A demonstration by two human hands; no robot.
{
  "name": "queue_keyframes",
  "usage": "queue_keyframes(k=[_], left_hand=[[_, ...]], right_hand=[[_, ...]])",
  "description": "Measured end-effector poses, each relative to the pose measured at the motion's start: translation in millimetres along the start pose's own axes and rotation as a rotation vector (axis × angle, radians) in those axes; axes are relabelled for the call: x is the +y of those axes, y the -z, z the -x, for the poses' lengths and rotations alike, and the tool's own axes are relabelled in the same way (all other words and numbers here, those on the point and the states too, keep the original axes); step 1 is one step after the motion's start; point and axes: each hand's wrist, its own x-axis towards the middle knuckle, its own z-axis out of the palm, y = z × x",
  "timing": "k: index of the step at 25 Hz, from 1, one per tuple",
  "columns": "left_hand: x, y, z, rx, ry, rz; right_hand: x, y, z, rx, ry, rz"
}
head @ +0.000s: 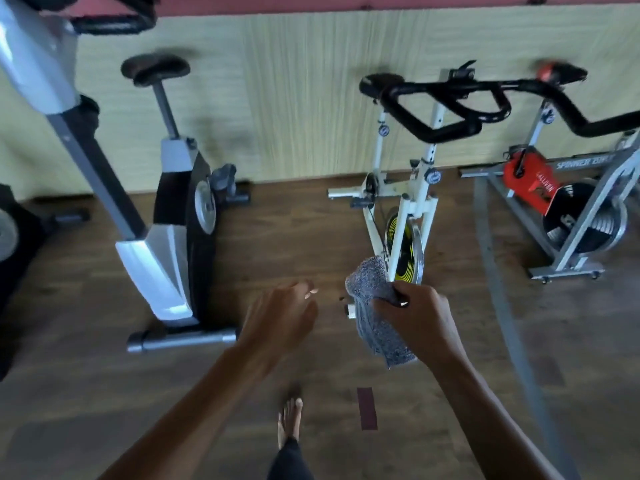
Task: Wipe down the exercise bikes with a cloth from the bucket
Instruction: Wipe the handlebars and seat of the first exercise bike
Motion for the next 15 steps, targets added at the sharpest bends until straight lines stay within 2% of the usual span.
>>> queue_keyframes(k=[4,8,15], left_hand=[[0.5,48.9,-119.2,0.01,-0.234,0.017],[26.5,85.4,-246.0,0.039,-0.454,0.102],[140.3,110.1,-427.8,0.031,-0.805,0.089]], right_hand=[[-54.1,13.4,-89.4,0.143,-0.025,-0.029],[-94.8,50.2,-174.1,0.355,-0.076,-0.053],[-103.6,137.4,-290.2,0.739,-0.092,-0.019]])
